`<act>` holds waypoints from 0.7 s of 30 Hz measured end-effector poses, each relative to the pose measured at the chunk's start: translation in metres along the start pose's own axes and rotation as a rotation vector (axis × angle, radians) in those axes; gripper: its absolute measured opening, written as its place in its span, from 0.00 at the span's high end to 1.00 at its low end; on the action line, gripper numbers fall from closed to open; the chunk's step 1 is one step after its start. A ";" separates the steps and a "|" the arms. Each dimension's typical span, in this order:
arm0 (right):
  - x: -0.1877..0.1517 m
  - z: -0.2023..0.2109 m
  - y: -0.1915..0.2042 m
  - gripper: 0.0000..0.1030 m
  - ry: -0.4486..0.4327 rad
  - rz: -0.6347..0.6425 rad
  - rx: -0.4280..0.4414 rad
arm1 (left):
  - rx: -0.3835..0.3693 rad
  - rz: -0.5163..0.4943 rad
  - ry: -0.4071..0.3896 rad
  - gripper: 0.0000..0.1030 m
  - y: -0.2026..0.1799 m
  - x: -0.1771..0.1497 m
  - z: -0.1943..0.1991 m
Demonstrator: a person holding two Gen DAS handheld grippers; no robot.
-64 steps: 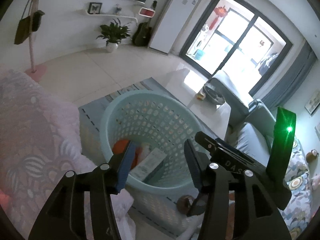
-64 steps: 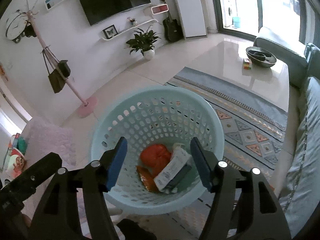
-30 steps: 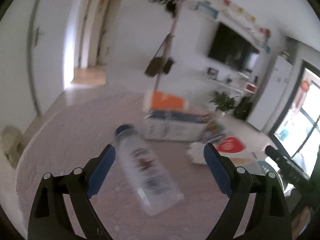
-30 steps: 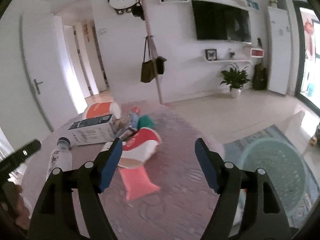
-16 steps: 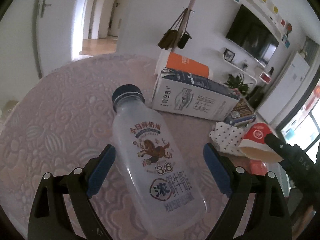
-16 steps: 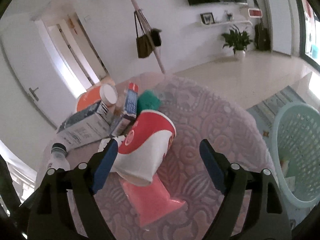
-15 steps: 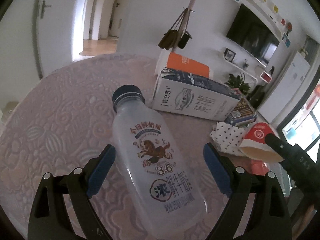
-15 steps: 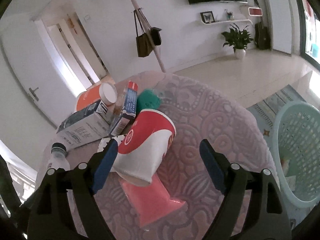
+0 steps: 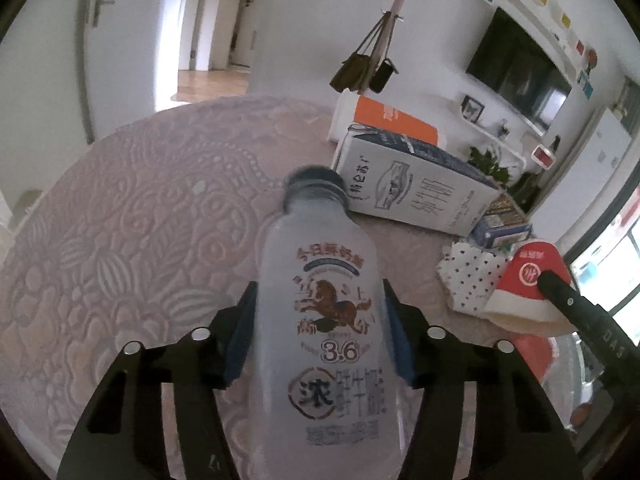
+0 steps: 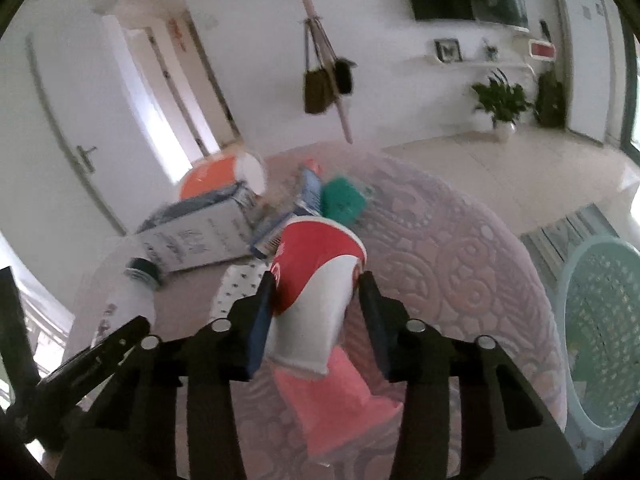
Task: Collect trash
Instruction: 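Grasp the white milk bottle with the left gripper while the right grasps the red-and-white paper cup, then carry bottle and cup over the blue basket and open both grippers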
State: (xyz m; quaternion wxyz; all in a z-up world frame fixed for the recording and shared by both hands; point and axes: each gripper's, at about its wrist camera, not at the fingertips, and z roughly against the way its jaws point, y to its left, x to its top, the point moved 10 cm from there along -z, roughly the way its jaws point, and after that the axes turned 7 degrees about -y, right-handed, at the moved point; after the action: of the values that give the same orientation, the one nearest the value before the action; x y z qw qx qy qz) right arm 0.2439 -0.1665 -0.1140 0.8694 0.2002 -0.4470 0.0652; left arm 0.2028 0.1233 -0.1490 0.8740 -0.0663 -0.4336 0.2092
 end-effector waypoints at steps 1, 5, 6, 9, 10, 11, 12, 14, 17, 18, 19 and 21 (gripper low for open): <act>0.001 0.003 0.001 0.63 -0.013 0.009 -0.005 | -0.009 0.010 -0.003 0.46 0.001 0.000 0.002; 0.005 0.015 0.008 0.64 -0.063 0.033 0.007 | -0.029 0.035 -0.033 0.46 0.007 -0.003 0.015; 0.008 0.017 0.008 0.64 -0.075 0.031 0.020 | -0.047 0.046 -0.047 0.46 0.007 -0.003 0.021; 0.014 0.025 0.007 0.64 -0.115 0.014 0.041 | -0.090 0.059 -0.087 0.46 0.005 0.000 0.036; 0.015 0.029 0.006 0.64 -0.132 0.009 0.045 | -0.106 0.060 -0.097 0.46 0.003 0.001 0.040; 0.018 0.031 0.007 0.64 -0.143 0.007 0.050 | -0.126 0.060 -0.108 0.46 0.000 0.003 0.044; 0.019 0.033 0.008 0.64 -0.153 0.006 0.057 | -0.156 0.062 -0.125 0.46 -0.005 0.005 0.049; 0.022 0.040 0.008 0.64 -0.181 0.003 0.066 | -0.186 0.046 -0.155 0.46 -0.016 0.008 0.058; 0.025 0.051 0.006 0.64 -0.198 -0.007 0.080 | -0.216 0.023 -0.172 0.46 -0.031 0.012 0.067; 0.027 0.056 0.004 0.64 -0.209 -0.006 0.078 | -0.237 0.014 -0.179 0.46 -0.040 0.014 0.070; 0.028 0.061 0.002 0.64 -0.218 -0.003 0.073 | -0.253 0.005 -0.186 0.46 -0.047 0.016 0.073; 0.034 0.076 -0.006 0.64 -0.244 0.006 0.052 | -0.279 -0.024 -0.195 0.46 -0.067 0.018 0.078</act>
State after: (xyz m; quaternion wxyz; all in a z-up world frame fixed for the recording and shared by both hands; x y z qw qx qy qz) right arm 0.2084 -0.2052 -0.0485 0.8029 0.2278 -0.5482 0.0546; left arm 0.1719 0.0652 -0.0684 0.8125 -0.1611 -0.5419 0.1421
